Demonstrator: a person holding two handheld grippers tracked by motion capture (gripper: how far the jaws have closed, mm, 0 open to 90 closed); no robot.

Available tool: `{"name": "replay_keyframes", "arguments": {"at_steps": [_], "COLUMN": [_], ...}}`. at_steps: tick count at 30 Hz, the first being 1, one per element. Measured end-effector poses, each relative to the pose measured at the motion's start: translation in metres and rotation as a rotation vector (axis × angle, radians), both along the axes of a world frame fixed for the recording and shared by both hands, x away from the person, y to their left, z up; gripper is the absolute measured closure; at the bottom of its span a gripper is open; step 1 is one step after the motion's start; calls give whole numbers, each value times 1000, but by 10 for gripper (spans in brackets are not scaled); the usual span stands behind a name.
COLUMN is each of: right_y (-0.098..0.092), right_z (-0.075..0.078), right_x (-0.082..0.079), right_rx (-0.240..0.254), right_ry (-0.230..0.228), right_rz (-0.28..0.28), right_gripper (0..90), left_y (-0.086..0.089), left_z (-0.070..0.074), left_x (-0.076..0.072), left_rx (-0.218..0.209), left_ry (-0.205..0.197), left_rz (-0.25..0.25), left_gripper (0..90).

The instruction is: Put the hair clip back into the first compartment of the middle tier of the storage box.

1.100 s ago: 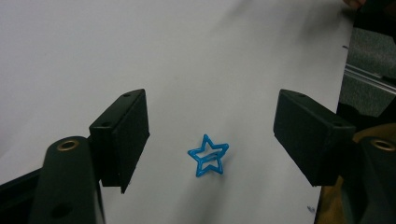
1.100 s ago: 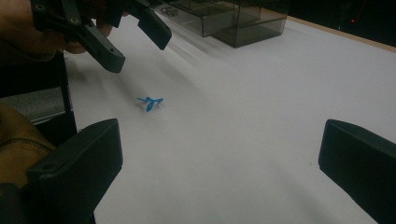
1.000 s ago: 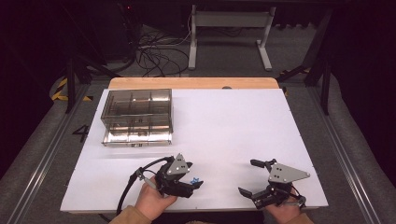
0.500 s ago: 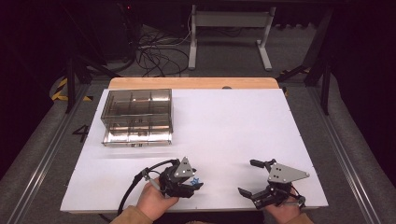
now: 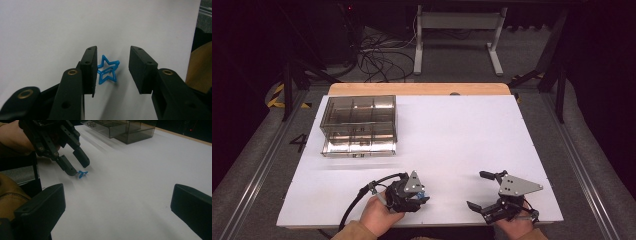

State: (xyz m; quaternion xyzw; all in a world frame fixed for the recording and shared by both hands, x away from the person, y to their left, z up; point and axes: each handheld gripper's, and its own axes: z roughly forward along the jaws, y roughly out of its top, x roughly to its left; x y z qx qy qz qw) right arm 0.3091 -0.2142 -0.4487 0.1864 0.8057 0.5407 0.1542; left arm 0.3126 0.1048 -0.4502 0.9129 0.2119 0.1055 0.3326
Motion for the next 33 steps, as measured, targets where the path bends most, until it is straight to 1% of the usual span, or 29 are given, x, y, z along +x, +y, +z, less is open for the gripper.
{"name": "replay_keyframes", "arguments": {"at_steps": [3, 7, 12, 14, 15, 19, 22, 27, 28, 30, 32, 33], "right_y": [0, 0, 1, 1, 1, 1, 1, 2, 2, 2, 2, 2], "right_z": [0, 0, 0, -1, -1, -1, -1, -1, -1, -1, -1, -1], "right_x": [0, 0, 0, 1, 1, 1, 1, 1, 1, 1, 1, 1], "right_rx": [-3, -3, -3, -3, -3, -4, -4, -3, -3, -4, -4, -4], "right_ry": [1, 1, 4, 4, 5, 6, 6, 8, 8, 8, 9, 9], "right_rz": [1, 2, 5, 4, 5, 6, 6, 9, 9, 9, 9, 9], "right_gripper": [4, 4, 4, 4, 4, 4, 4, 4, 4, 4, 4, 3], "left_y": [-1, -2, -3, -3, -3, -5, -5, -5, -5, -4, -4, -3], "left_z": [-1, -2, -4, -4, -4, -5, -5, -4, -4, -2, -1, 0], "left_x": [0, 0, 1, 1, 1, 1, 0, 0, 0, -1, -1, -1], "left_rx": [0, 10, 25, 26, 26, 43, 51, 54, 48, 47, 35, 39], "left_ry": [2, 2, 5, 9, 8, 8, 4, -3, -5, -14, -26, -32], "left_rz": [-1, 1, -4, -5, -6, -4, -1, 4, 2, 5, 10, 16], "left_gripper": [605, 626, 685, 696, 716, 750, 786, 807, 807, 819, 844, 852]}}
